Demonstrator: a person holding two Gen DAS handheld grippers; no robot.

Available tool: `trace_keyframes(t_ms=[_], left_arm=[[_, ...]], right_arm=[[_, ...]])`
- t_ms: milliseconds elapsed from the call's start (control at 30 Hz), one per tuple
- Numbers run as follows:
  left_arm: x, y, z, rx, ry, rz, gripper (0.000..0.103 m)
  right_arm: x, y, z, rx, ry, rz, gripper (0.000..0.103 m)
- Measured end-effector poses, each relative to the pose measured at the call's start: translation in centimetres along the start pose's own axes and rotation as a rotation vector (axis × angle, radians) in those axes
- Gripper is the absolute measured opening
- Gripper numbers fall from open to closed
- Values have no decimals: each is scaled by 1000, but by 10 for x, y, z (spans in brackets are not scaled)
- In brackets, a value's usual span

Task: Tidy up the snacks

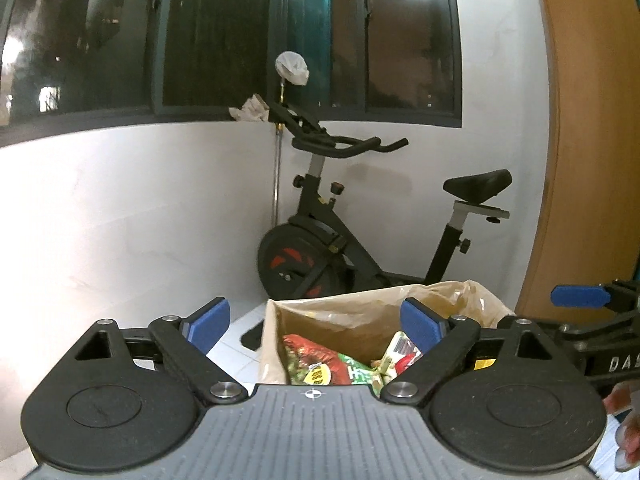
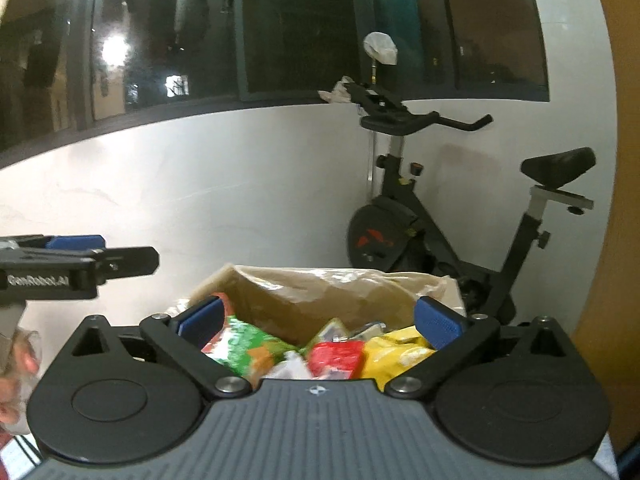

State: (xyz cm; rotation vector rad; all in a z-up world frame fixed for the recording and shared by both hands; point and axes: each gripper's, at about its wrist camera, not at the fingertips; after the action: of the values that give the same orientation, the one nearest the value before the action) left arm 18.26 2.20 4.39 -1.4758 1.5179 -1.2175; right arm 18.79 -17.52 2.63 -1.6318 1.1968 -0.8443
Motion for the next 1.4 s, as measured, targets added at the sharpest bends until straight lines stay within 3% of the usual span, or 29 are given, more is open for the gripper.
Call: trace_keyframes(t_ms=[200, 367, 600, 1400], left_arm=[[-1, 1, -27, 12, -19, -12, 94], [10, 6, -55, 41, -81, 26, 94], [15, 12, -80, 41, -42, 0, 94], [13, 20, -82, 14, -50, -27, 94]], right_arm=[[-9, -3, -15, -19, 47, 9, 103], [-19, 0, -36, -27, 25, 6, 103], [-28, 8, -66, -4, 56, 39, 103], [-25, 14, -95, -11, 91, 55, 103]])
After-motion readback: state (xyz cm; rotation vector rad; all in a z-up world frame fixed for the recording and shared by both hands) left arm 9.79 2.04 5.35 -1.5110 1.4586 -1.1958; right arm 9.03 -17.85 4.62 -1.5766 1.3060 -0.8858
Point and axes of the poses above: each gripper's, at about its wrist camera, not at the fingertips, and z roughly the way its jaws point, x to its right, y to its underside, and after that the axes turned 10 degrees about -z, right-handed
